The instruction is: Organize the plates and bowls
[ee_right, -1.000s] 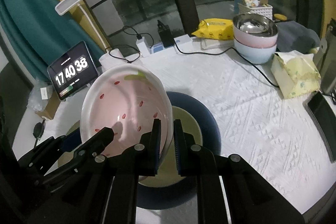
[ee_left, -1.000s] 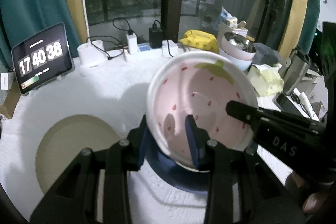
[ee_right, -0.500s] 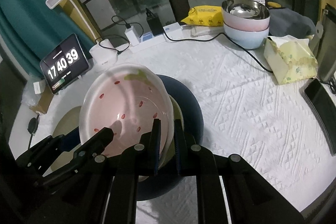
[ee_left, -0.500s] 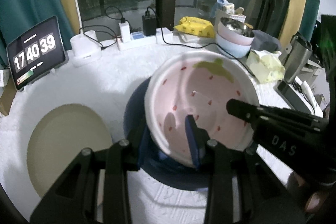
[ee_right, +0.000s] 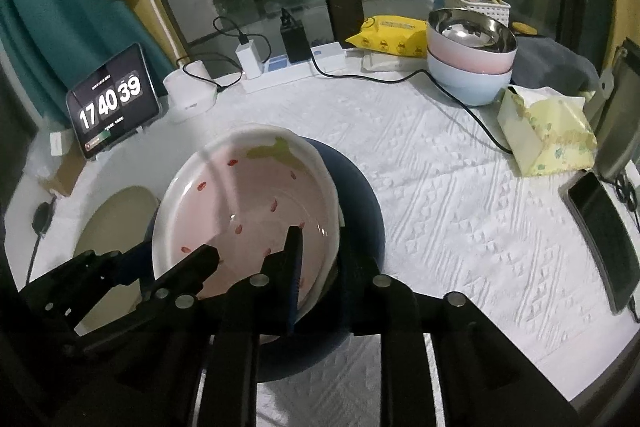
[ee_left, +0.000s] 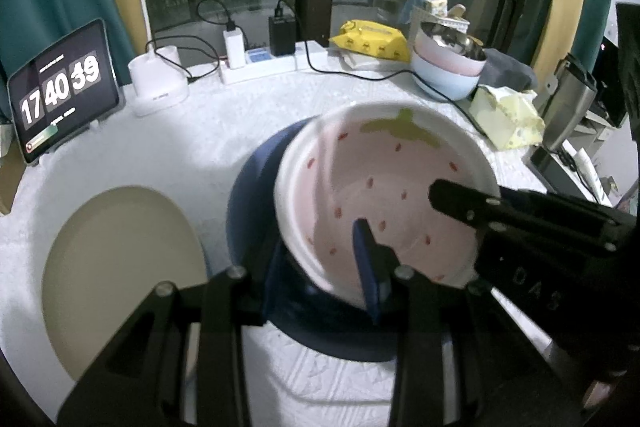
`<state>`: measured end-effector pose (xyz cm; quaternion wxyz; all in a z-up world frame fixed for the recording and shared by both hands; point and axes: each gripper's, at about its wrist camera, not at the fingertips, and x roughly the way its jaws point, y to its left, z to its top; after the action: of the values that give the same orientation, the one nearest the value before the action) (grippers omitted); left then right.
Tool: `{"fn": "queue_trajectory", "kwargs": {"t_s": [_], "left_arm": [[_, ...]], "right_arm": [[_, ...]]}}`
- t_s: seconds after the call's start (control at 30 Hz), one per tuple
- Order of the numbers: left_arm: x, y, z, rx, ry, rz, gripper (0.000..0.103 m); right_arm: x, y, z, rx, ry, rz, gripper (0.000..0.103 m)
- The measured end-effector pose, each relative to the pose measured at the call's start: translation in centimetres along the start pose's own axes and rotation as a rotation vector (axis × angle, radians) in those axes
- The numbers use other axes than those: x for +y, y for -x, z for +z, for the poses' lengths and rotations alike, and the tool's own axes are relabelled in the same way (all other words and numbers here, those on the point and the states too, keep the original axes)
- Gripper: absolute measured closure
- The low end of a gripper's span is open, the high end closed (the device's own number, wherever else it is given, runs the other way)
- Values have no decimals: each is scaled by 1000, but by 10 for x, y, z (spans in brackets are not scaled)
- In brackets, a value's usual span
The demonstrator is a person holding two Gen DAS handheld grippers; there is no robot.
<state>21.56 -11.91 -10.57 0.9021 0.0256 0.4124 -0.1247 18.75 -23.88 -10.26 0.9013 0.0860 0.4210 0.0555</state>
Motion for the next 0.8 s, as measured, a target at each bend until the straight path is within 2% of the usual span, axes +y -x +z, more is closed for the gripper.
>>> {"fn": "queue_trajectory", "kwargs": {"t_s": [0.23, 0.43, 0.8], "left_arm": [[4, 3, -1, -9, 12, 3, 69], [6, 8, 0, -21, 16, -4, 68], [27, 26, 6, -64, 61, 2, 67]], "right_arm": [[3, -2, 0, 2, 18, -31, 77], [1, -2, 0, 5, 10, -21, 77], [-8, 21, 10, -57, -7, -8, 77]]}}
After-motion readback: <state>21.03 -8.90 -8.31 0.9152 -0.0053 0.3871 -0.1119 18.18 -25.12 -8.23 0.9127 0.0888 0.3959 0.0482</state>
